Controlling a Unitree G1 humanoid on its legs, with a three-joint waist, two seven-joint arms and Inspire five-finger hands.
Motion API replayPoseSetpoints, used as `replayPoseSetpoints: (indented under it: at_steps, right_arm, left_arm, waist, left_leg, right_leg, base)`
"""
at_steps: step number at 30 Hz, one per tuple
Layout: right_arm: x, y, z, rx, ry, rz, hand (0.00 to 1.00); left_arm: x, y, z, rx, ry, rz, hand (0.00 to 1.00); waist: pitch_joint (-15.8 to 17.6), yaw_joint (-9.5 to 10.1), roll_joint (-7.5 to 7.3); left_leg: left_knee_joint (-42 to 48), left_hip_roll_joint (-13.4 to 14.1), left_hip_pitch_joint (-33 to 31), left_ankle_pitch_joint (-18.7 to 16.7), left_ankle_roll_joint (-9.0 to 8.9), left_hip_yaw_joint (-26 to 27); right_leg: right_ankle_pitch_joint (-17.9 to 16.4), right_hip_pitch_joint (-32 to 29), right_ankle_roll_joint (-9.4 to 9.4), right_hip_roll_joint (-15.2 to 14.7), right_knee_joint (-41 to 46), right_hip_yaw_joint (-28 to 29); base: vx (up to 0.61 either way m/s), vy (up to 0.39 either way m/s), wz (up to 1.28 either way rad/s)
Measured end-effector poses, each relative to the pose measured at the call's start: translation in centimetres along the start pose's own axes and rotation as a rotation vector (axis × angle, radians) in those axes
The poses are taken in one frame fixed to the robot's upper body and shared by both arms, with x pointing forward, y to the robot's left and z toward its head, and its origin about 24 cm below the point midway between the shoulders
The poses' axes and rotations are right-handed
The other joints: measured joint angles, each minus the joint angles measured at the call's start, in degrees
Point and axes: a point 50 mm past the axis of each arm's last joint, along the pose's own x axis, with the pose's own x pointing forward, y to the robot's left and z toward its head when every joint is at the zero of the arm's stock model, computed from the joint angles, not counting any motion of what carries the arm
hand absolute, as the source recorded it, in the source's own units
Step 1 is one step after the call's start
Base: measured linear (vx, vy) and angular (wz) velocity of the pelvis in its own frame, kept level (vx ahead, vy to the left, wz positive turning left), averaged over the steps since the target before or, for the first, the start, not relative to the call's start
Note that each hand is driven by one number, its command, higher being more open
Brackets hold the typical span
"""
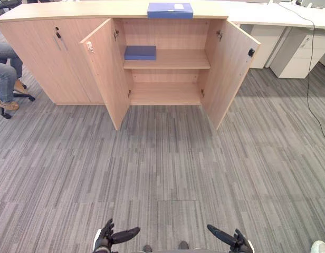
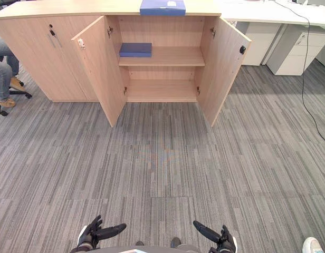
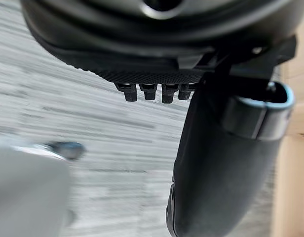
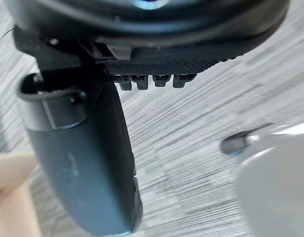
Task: Walk over to the cabinet, pick up the folder, carry it to the office cabinet, place the folder inside the office cabinet, then close the office cabinet door
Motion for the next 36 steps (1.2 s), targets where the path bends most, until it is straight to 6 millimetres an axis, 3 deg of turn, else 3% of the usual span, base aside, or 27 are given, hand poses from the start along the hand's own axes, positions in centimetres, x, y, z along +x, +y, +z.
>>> replayPoseSetpoints:
  at_steps: [4,11,13,16,20,22,24,25,26,29,30,31,33,34,35,36]
  right_arm:
    - [0.5,1.0,2.3,-0.069,-0.087,0.035,1.0]
    - [0.5,1.4,3.3,-0.139,-0.13,0.06,1.0]
    - [0.6,1.5,3.6,-0.158,-0.141,0.065,1.0]
    - [0.9,1.5,5.0,-0.174,-0.178,0.064,1.0]
    - [1.1,0.3,5.8,-0.195,-0.199,0.029,1.0]
    - [1.1,0.0,5.8,-0.189,-0.198,0.017,1.0]
    - [1.1,-0.1,6.0,-0.173,-0.202,0.01,1.0]
    - [1.1,0.1,6.0,-0.174,-0.201,0.017,1.0]
    - [1.1,0.3,5.9,-0.18,-0.197,0.025,1.0]
    - [1.2,0.6,6.2,-0.188,-0.206,0.034,1.0]
    - [1.3,0.7,6.9,-0.19,-0.224,0.035,1.0]
    - [1.4,0.7,7.2,-0.191,-0.231,0.035,1.0]
    - [1.3,0.7,7.4,-0.177,-0.241,0.034,1.0]
    - [1.3,0.6,7.4,-0.175,-0.243,0.029,1.0]
    - [1.4,0.4,7.8,-0.173,-0.253,0.022,1.0]
    - [1.4,1.0,8.6,-0.163,-0.279,0.031,1.0]
  left_arm:
    - [0.2,-0.3,1.9,-0.006,-0.088,-0.013,1.0]
    - [0.0,0.3,1.8,-0.005,-0.096,0.003,1.0]
    - [-0.2,0.7,2.1,-0.017,-0.116,0.015,1.0]
    - [-0.4,1.2,2.6,-0.035,-0.143,0.036,1.0]
    - [-0.6,1.8,2.2,-0.051,-0.136,0.058,1.0]
    - [-0.6,1.8,2.3,-0.058,-0.138,0.06,1.0]
    - [-0.4,1.6,2.7,-0.057,-0.147,0.054,1.0]
    - [-0.3,1.8,3.2,-0.053,-0.162,0.055,1.0]
    - [-0.3,2.0,3.9,-0.054,-0.189,0.06,1.0]
    - [0.2,1.9,5.6,-0.066,-0.238,0.067,1.0]
    - [0.6,1.4,6.5,-0.083,-0.263,0.056,1.0]
    - [0.6,1.3,6.8,-0.084,-0.271,0.051,1.0]
    - [0.9,1.0,7.5,-0.067,-0.285,0.038,1.0]
    - [0.9,0.8,7.5,-0.062,-0.284,0.033,1.0]
    - [0.9,0.1,7.3,-0.074,-0.278,0.016,1.0]
    - [1.0,-0.4,7.5,-0.075,-0.284,-0.002,1.0]
  waist:
    - [0.6,-0.29,-0.01]
    - [2.5,-0.37,-0.18]
    - [3.5,-0.27,-0.36]
    - [4.9,0.28,0.12]
    - [5.4,0.37,0.74]
    - [5.7,0.36,0.6]
    - [6.6,0.36,1.1]
    - [7.6,0.07,1.3]
    - [8.5,0.23,1.35]
    - [10.1,-0.36,2.44]
    - [11.1,-1.54,3.8]
    - [11.5,-1.83,4.08]
    - [12.0,-2.8,2.94]
    - [12.1,-3.15,2.67]
    - [12.5,-3.82,3.99]
    - [12.6,-4.55,4.61]
  left_leg:
    - [-1.2,-0.4,1.6,-0.1,-0.17,0.0]
    - [-1.5,-1.0,1.8,-0.2,-0.23,0.0]
    - [0.4,-1.0,0.6,-1.4,0.47,0.2]
    - [9.1,-0.3,-5.0,-6.4,0.92,2.0]
    - [15.9,0.1,-8.9,-11.4,2.29,2.9]
    - [18.9,-0.3,-9.6,-13.8,2.39,2.9]
    - [18.5,-1.0,-7.1,-14.8,4.26,2.8]
    - [17.8,-1.0,-5.3,-15.2,4.88,2.5]
    - [16.4,-1.0,-2.8,-15.6,4.81,2.3]
    - [11.9,0.4,2.0,-15.7,4.5,0.5]
    - [9.1,2.4,4.5,-15.7,3.63,-0.8]
    - [8.0,3.1,5.6,-15.7,2.64,-1.1]
    - [6.3,3.3,9.2,-16.9,-1.19,-1.9]
    - [6.4,3.3,10.5,-17.8,-2.64,-2.2]
    - [7.6,5.1,11.8,-18.3,-3.64,-3.1]
    - [12.4,6.0,9.8,-16.4,-7.12,-3.3]
  right_leg:
    - [0.2,1.5,0.32,-0.4,-1.0,-0.1]
    - [0.3,1.7,0.46,-1.0,-1.1,-0.2]
    - [0.2,1.4,0.51,-1.1,-1.1,0.0]
    - [0.1,-0.9,1.14,-1.0,-0.5,1.4]
    - [-4.1,-4.6,3.21,-1.1,5.1,2.4]
    - [-7.9,-7.6,3.74,-2.0,13.0,2.4]
    - [-10.6,-13.5,5.47,-3.4,27.5,0.9]
    - [-12.2,-15.6,5.15,-3.5,32.4,-0.6]
    - [-13.3,-17.1,3.68,-3.7,33.2,-2.2]
    - [-12.8,-21.3,2.0,-1.7,27.3,-5.7]
    - [-9.4,-23.9,1.29,0.0,21.0,-7.6]
    - [-6.9,-25.0,0.84,0.6,18.0,-8.2]
    - [3.0,-26.7,0.09,0.7,6.6,-8.2]
    - [7.9,-26.8,-0.71,0.4,6.1,-7.5]
    - [11.1,-27.5,-3.35,1.0,11.4,-8.2]
    - [6.7,-28.8,-4.19,0.8,17.0,-9.2]
  base:
    - [0.07,0.045,0.01]
    - [0.01,0.017,0.01]
    - [-0.06,0.009,-0.07]
    - [-0.08,0.017,-0.25]
    - [0.03,0.075,-0.14]
    - [0.13,0.104,-0.01]
    - [0.21,0.115,-0.01]
    - [0.31,0.114,0.06]
    - [0.29,0.07,0.12]
    - [0.4,-0.008,0.31]
    - [0.46,-0.054,0.46]
    - [0.6,-0.081,0.44]
    - [0.59,-0.119,0.44]
    - [0.63,-0.177,0.47]
    - [0.62,-0.207,0.38]
    - [0.61,-0.221,0.25]
